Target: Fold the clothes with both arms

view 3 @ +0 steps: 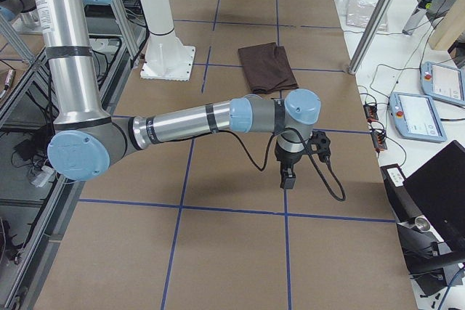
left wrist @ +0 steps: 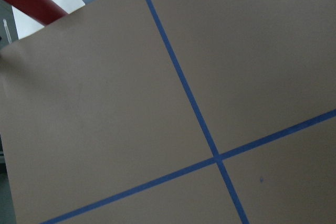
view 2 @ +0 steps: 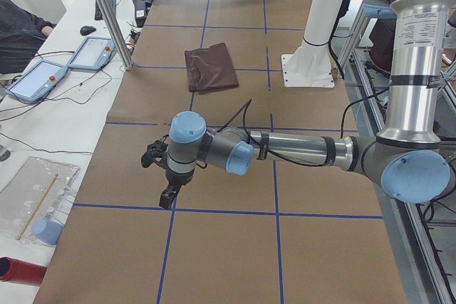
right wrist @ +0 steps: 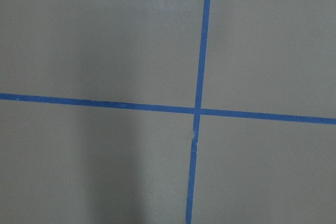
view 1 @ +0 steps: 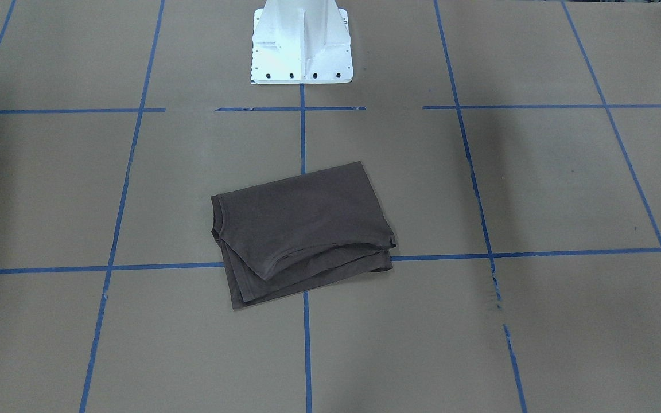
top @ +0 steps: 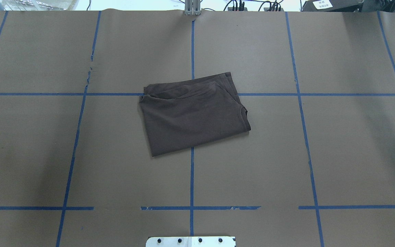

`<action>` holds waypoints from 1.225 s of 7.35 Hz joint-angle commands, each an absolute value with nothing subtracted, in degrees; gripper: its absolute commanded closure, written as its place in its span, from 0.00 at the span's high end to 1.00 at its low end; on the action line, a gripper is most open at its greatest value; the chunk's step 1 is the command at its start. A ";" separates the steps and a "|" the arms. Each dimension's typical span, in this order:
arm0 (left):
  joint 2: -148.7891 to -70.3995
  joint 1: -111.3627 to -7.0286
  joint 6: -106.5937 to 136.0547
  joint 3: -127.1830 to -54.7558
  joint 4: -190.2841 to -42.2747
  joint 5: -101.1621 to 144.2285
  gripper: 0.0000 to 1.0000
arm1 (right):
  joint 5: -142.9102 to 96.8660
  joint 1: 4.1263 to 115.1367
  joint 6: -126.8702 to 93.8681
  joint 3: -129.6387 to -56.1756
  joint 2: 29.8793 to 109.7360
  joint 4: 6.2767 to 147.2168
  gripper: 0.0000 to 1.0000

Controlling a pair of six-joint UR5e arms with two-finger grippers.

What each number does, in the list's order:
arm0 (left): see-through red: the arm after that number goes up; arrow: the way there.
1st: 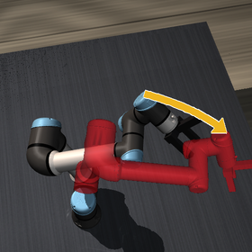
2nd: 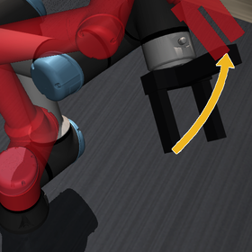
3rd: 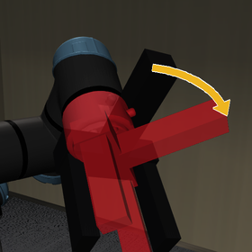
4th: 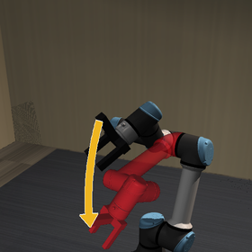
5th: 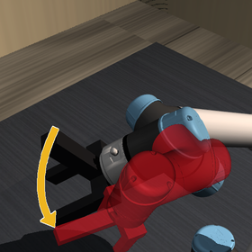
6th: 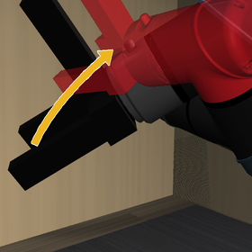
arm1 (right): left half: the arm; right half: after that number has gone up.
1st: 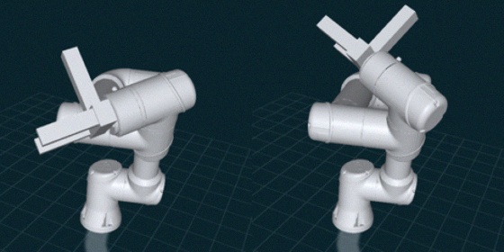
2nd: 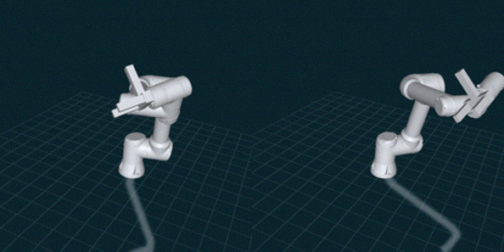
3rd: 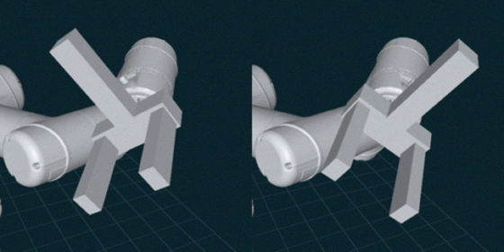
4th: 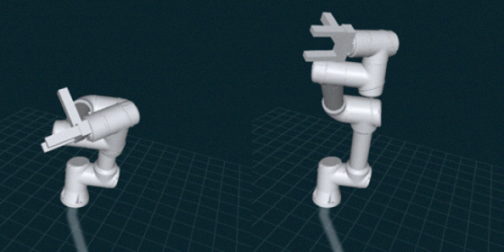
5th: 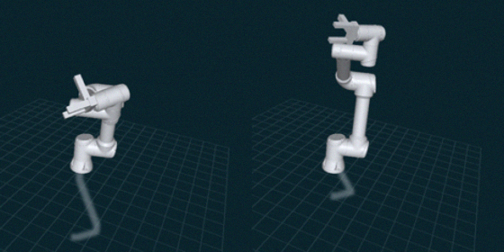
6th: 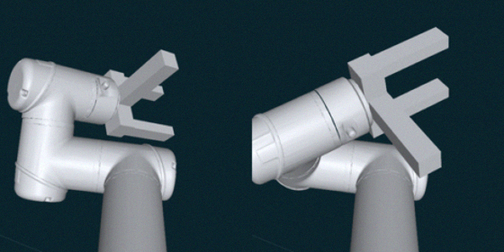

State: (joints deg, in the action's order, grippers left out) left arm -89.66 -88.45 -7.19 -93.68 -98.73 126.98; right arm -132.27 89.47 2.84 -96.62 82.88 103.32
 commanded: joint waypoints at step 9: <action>-88.68 -88.86 -10.28 -96.15 -89.30 129.11 1.00 | -135.79 91.49 2.99 -93.52 91.32 97.12 1.00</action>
